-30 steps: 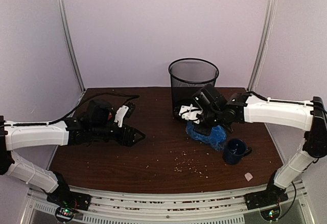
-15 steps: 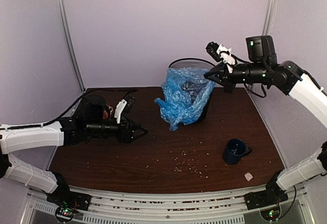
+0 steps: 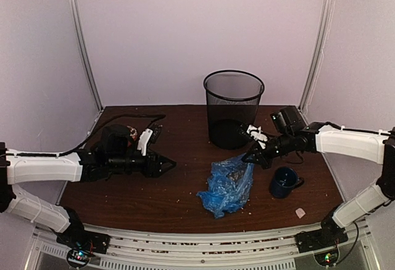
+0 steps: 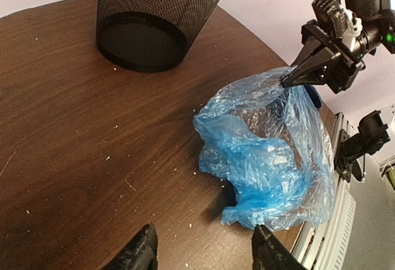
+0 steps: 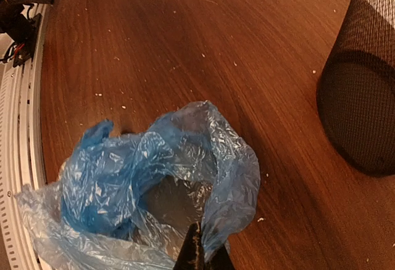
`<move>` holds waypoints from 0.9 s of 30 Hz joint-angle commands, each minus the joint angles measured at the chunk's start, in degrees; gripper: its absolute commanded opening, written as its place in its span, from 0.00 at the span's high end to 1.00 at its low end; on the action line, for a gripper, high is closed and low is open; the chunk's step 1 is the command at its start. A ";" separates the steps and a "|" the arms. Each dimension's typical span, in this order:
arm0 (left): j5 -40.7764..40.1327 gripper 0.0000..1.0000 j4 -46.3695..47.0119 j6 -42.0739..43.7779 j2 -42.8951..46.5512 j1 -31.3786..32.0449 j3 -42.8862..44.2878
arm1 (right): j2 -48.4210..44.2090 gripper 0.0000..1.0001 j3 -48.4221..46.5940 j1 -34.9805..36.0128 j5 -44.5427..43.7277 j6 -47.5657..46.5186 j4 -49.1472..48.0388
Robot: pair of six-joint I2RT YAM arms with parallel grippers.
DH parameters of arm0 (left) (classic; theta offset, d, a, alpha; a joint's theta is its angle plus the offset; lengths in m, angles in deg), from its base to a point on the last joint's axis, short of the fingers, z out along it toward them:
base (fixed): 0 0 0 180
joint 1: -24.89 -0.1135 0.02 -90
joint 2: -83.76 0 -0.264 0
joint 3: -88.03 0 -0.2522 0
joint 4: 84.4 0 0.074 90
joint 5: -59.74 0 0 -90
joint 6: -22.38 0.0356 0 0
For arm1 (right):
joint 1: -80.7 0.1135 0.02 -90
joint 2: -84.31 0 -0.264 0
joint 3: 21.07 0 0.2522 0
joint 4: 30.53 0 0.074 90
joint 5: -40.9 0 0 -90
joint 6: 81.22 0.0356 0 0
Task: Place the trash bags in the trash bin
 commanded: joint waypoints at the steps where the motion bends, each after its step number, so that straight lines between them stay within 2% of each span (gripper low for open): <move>1: 2.32 0.46 6.44 -2.57 -0.99 0.84 0.28 | -3.96 1.00 2.94 -0.09 3.92 -0.08 -5.72; 5: 5.15 0.44 8.33 -3.81 -6.04 2.32 3.23 | -8.58 1.00 2.43 -0.22 5.98 0.27 -7.20; 10: 4.66 0.40 9.05 -4.18 -12.43 6.11 10.69 | -12.13 1.00 -5.01 -0.26 9.79 0.64 -3.84; 11: 3.90 0.38 9.23 -4.48 -13.33 6.52 12.11 | -12.09 1.00 -6.89 -0.22 10.43 0.21 -2.35; 12: 2.54 0.26 9.30 -5.17 -14.06 7.02 13.31 | -11.93 1.00 -8.38 -0.22 11.00 -0.18 -0.82; 13: 1.48 0.21 9.41 -6.37 -14.66 7.42 14.85 | -11.81 1.00 -9.43 -0.24 11.30 -0.32 0.33; 14: 0.90 0.19 9.93 -7.17 -15.08 7.84 15.64 | -11.89 1.00 -10.03 -0.22 11.35 -0.25 0.86; 20: -3.36 0.15 14.34 -10.10 -17.80 10.82 17.99 | -13.47 1.00 -10.54 -0.13 11.62 2.65 -0.61; 24: -7.06 0.17 14.79 -9.20 -20.50 11.88 19.82 | -13.62 1.00 -11.25 -0.12 11.97 3.30 -0.32; 27: -13.21 0.22 10.83 -7.14 -22.56 12.43 22.75 | -13.55 1.00 -10.97 -0.13 11.94 3.53 -0.40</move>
